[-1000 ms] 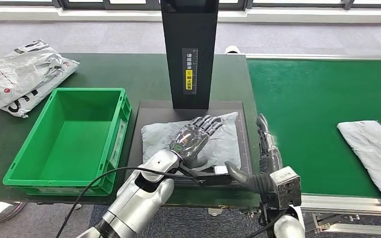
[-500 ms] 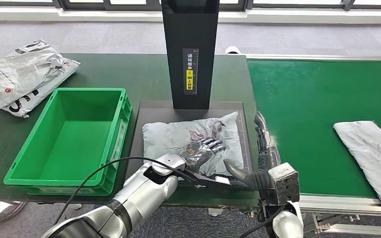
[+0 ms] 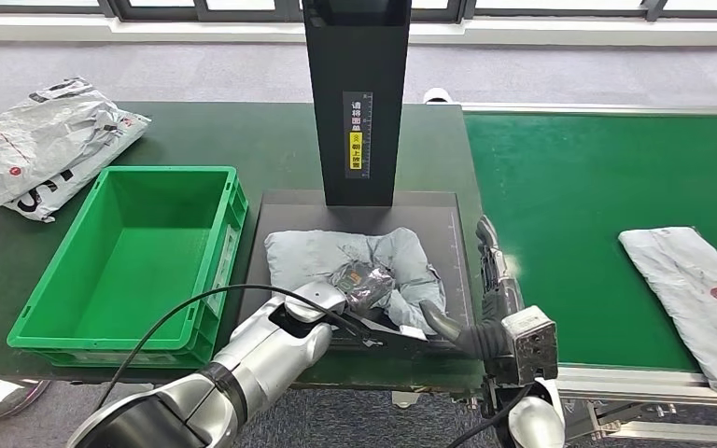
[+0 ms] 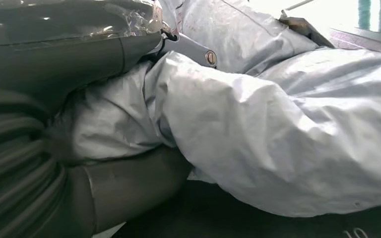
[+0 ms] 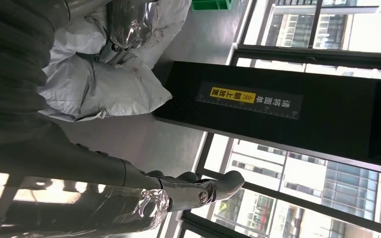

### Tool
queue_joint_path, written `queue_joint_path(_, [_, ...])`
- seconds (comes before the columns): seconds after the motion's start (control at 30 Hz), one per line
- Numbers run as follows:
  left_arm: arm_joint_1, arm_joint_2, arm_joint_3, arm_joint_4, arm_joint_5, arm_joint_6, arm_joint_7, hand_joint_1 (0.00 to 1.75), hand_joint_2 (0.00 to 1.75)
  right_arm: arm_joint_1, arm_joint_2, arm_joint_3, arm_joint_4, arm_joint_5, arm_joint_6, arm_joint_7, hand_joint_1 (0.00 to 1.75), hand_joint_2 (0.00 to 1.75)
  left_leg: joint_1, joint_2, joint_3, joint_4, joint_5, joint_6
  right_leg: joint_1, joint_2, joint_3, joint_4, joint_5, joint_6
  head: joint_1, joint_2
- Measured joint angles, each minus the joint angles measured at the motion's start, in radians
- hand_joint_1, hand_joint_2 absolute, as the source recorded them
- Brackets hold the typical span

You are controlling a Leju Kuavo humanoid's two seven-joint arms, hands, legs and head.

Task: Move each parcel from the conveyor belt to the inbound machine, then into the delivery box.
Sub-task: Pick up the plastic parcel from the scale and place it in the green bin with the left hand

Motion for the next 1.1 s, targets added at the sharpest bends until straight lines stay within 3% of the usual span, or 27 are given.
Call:
queue_joint_path(0.27, [0.000,0.002,-0.003,0.005,-0.005,0.067,0.058,1.75,1.75,0.004,0.000,0.000,0.003,-0.004,-0.013,0.000,0.00,1.75,0.000,0.000,0.000,0.000,0.000,0.000,0.000,0.000,0.000,0.000,0.000,0.000,0.000,0.000])
queue_joint_path(0.7, [0.000,0.003,-0.003,0.004,-0.001,0.090,0.074,1.75,1.75,0.008,0.000,0.000,0.003,-0.004,-0.015,0.000,0.00,1.75,0.000,0.000,0.000,0.000,0.000,0.000,0.000,0.000,0.000,0.000,0.000,0.000,0.000,0.000])
queue_joint_path(0.83, [0.003,0.031,0.026,-0.024,0.028,0.209,0.132,1.75,1.75,0.039,-0.003,0.000,-0.008,-0.006,-0.031,-0.001,0.00,1.75,0.000,0.001,-0.001,0.000,0.000,0.000,0.000,0.000,-0.001,0.000,0.000,0.000,0.000,0.000])
queue_joint_path(0.87, [0.022,0.056,0.068,-0.096,0.054,0.254,0.132,1.75,1.75,0.058,-0.007,0.000,-0.017,-0.012,-0.044,-0.002,0.00,1.75,0.000,0.001,-0.001,0.000,0.000,-0.001,0.000,0.001,-0.002,0.000,0.000,0.000,0.000,0.000])
queue_joint_path(0.93, [0.130,0.119,0.203,-0.415,0.127,0.325,0.112,1.75,1.75,0.097,-0.017,-0.001,-0.039,-0.027,-0.072,-0.005,0.00,1.75,0.000,0.001,-0.003,0.000,0.000,-0.001,0.000,0.001,-0.004,0.000,0.000,0.000,0.000,0.000])
queue_joint_path(1.0, [0.226,0.159,0.299,-0.688,0.174,0.339,0.096,1.75,1.75,0.115,-0.023,-0.001,-0.053,-0.034,-0.086,-0.005,0.00,1.75,0.000,0.001,-0.005,0.000,0.000,-0.001,0.000,0.001,-0.006,0.000,-0.001,0.000,0.000,0.000])
queue_joint_path(1.1, [0.257,0.170,0.321,-0.773,0.177,0.336,0.097,1.75,1.75,0.115,-0.023,-0.001,-0.056,-0.035,-0.086,-0.003,0.00,1.75,0.000,0.001,-0.005,0.000,0.000,-0.001,0.000,0.001,-0.006,0.000,-0.001,0.000,0.000,0.000])
